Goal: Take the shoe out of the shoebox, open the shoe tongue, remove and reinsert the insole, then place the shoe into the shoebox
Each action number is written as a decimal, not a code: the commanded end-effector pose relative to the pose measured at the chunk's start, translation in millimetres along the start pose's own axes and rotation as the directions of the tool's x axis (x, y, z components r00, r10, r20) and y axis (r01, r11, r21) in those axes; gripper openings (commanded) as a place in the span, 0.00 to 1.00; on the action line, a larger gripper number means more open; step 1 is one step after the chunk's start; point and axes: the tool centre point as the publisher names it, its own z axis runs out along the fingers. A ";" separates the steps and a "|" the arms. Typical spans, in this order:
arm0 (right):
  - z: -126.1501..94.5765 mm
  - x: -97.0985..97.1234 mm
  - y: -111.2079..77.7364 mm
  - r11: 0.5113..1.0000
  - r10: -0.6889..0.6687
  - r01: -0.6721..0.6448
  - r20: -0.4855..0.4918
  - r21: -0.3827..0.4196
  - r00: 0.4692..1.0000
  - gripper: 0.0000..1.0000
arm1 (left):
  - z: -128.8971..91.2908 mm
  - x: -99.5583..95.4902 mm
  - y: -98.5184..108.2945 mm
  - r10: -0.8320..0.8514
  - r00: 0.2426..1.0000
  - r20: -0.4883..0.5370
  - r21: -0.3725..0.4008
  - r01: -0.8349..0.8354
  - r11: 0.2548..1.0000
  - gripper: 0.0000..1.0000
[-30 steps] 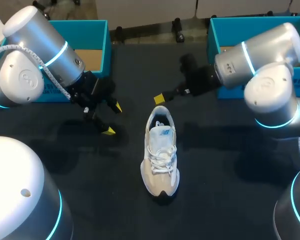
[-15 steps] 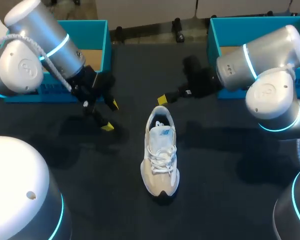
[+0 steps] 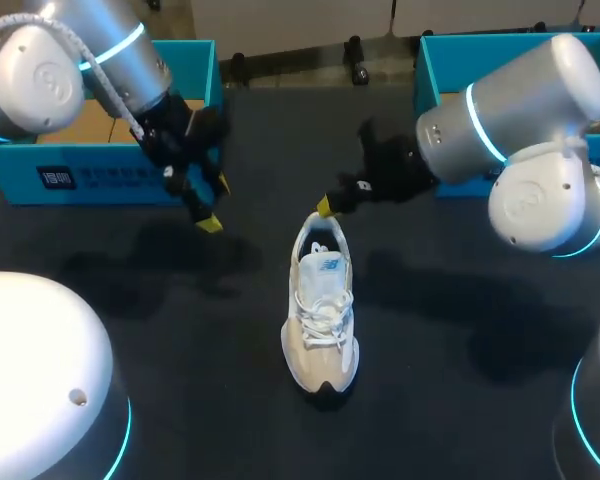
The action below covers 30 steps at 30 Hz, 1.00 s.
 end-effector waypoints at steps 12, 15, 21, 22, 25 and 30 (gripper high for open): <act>16.7 10.2 -23.5 0.991 0.125 -0.131 0.221 0.014 0.967 0.00 | -45.4 16.2 -7.0 0.046 0.998 0.032 0.016 -0.046 0.999 1.00; 20.2 10.8 -27.7 0.987 0.152 -0.162 0.253 0.018 0.956 0.00 | -50.0 15.8 -10.1 0.050 0.998 0.027 0.001 -0.050 0.999 1.00; 26.5 9.6 -34.8 0.975 0.198 -0.219 0.305 0.034 0.931 0.00 | -61.6 15.3 -13.0 0.050 0.999 0.010 -0.006 -0.050 0.999 1.00; 28.2 8.7 -35.5 0.974 0.201 -0.224 0.307 0.038 0.930 0.00 | -64.8 15.8 -13.3 0.053 0.999 0.006 -0.007 -0.053 0.999 1.00; 33.0 6.9 -38.8 0.967 0.221 -0.251 0.330 0.052 0.918 0.00 | -71.7 16.8 -13.5 0.057 0.998 0.007 -0.004 -0.057 0.998 1.00; 36.6 1.7 -44.3 0.957 0.250 -0.287 0.361 0.052 0.899 0.00 | -79.9 17.8 -14.4 0.062 0.998 0.011 0.005 -0.062 0.998 1.00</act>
